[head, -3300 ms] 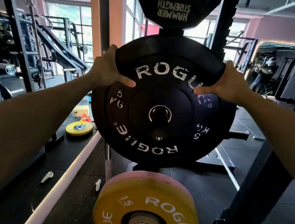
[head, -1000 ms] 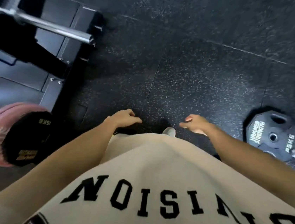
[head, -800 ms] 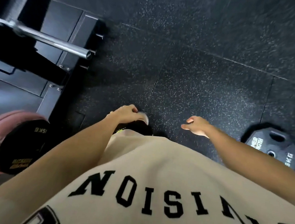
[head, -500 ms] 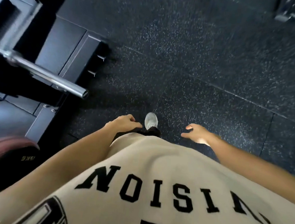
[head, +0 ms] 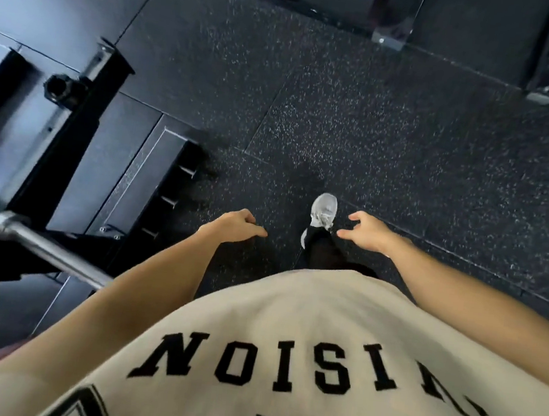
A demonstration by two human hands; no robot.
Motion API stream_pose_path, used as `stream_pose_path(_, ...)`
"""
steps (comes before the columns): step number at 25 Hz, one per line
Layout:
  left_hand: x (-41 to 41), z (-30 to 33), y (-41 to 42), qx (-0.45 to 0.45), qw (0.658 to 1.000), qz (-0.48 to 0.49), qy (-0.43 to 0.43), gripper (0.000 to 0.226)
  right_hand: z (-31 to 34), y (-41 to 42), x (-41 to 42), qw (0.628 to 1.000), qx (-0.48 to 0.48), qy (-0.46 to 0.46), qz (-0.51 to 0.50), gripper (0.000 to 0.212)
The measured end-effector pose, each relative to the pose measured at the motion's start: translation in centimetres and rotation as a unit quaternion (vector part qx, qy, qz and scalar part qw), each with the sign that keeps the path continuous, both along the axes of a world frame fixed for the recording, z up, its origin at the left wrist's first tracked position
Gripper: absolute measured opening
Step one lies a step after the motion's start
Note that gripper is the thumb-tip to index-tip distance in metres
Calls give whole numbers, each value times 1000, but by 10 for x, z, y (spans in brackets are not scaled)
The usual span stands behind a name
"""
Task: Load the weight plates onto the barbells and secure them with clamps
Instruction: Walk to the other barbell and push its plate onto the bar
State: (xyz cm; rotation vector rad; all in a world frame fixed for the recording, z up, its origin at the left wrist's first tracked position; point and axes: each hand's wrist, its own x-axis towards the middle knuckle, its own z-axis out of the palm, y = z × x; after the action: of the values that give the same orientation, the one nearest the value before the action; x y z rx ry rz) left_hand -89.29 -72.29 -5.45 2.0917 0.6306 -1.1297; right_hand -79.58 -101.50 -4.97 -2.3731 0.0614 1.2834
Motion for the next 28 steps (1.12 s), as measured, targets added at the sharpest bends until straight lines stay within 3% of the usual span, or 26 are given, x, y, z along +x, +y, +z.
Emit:
stream_pose_path(7,181,-4,63,14,993,118,17,67,-5,76,225,995,-25,18,99,67)
stream_pose_path(14,299,-11,166,17,954,300,-10,63,-1,221,417,974,-32,29,222,68)
stream_pose_path(18,377,-30,262,-1,941,339,2,70,-16,345,513,963,-45,30,264,69)
stream_pose_path(28,546,1,551,-11,926,378,4,68,26,659,706,955,9,-1,296,61)
